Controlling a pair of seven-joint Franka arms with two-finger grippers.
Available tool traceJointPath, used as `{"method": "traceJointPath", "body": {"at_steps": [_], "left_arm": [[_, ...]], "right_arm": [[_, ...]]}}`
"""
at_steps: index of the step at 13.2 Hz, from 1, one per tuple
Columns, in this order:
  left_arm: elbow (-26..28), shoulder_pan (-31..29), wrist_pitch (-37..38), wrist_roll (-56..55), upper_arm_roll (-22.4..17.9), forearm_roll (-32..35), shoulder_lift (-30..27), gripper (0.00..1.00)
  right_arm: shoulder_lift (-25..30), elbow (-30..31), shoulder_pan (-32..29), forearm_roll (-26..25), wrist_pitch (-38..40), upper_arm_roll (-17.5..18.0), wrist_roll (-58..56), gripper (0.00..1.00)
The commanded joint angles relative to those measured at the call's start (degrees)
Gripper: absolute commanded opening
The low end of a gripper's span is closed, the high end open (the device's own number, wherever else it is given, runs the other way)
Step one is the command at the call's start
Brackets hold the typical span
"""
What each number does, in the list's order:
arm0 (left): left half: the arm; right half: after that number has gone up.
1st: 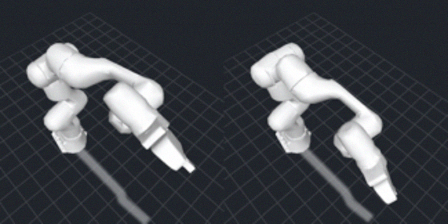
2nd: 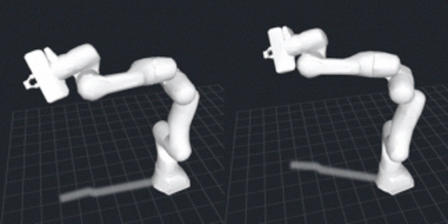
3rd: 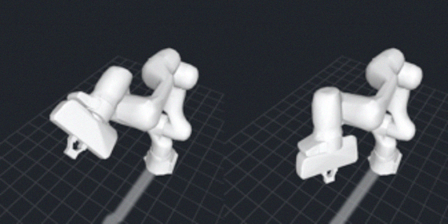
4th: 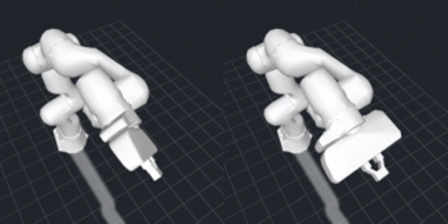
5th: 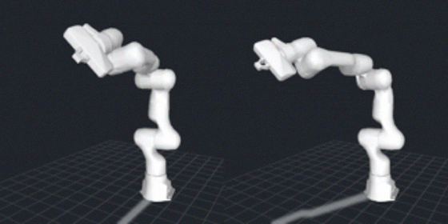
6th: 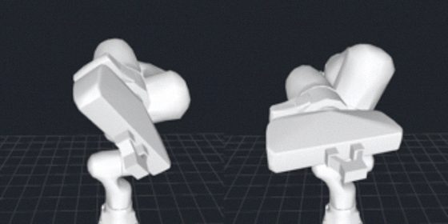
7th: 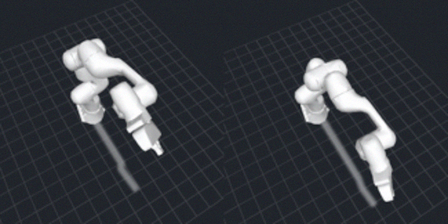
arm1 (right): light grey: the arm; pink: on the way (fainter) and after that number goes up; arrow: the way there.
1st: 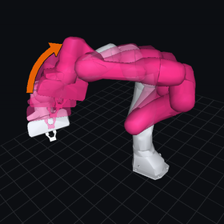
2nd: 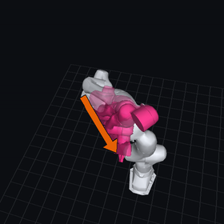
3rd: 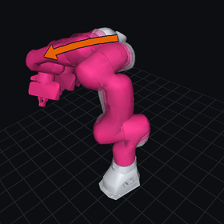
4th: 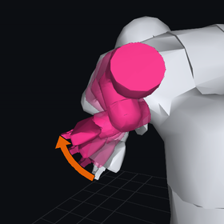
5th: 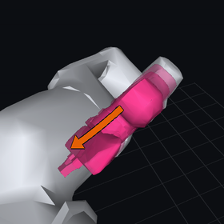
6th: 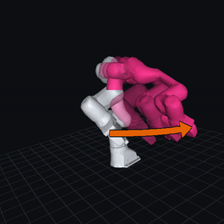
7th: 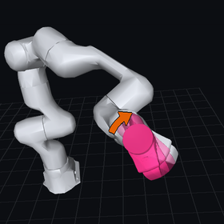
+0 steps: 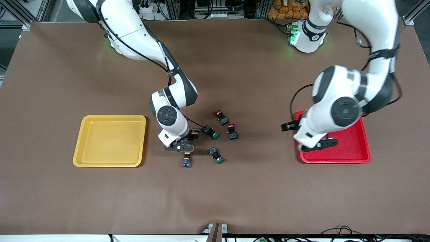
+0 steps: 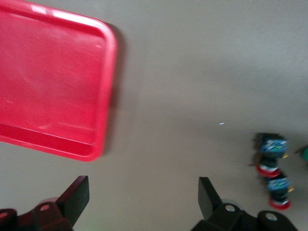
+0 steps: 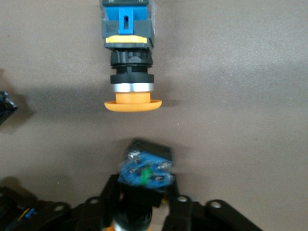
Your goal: Place red and yellow buttons in trays
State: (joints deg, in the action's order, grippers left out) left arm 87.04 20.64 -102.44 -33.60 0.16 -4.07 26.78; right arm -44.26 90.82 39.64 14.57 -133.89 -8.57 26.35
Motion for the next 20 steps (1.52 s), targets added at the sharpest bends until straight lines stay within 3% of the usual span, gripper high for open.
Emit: {"method": "traceJointPath", "body": {"at_steps": [1, 4, 6, 9, 11, 16, 20], "left_arm": [[-1.78, 3.95, -4.07, -8.12, -0.24, -1.03, 3.62, 1.00], [-3.01, 6.86, -7.59, -13.67, -0.24, -1.03, 7.05, 1.00], [-3.28, 8.61, -11.88, -17.70, -0.24, -1.12, 9.33, 1.00], [-5.03, 10.64, -16.29, -18.78, -0.16, -1.12, 14.17, 1.00], [-5.04, 11.35, -19.37, -18.78, -0.16, -2.86, 16.11, 1.00], [-5.04, 14.59, -25.52, -20.79, -0.16, -3.84, 19.98, 1.00], [-4.95, 16.97, -26.41, -21.86, -0.16, -4.19, 21.65, 1.00]], "right_arm": [[0.40, -0.90, 0.26, 1.16, 0.99, -0.66, 0.10, 0.00], [4.16, -5.54, -0.61, 1.07, 13.25, -1.89, 0.10, 0.00], [9.69, -8.45, -1.75, 0.99, 22.48, -3.73, -0.16, 0.00], [19.53, -8.82, -5.52, 0.37, 33.74, -5.49, -0.95, 0.00], [24.02, -8.47, -9.21, -2.95, 40.09, -5.85, -6.11, 0.00], [23.70, -8.29, -22.82, -8.07, 39.94, -5.85, -24.55, 0.00], [16.59, -8.12, -29.17, -8.16, 32.31, -5.85, -36.18, 0.00]]}}
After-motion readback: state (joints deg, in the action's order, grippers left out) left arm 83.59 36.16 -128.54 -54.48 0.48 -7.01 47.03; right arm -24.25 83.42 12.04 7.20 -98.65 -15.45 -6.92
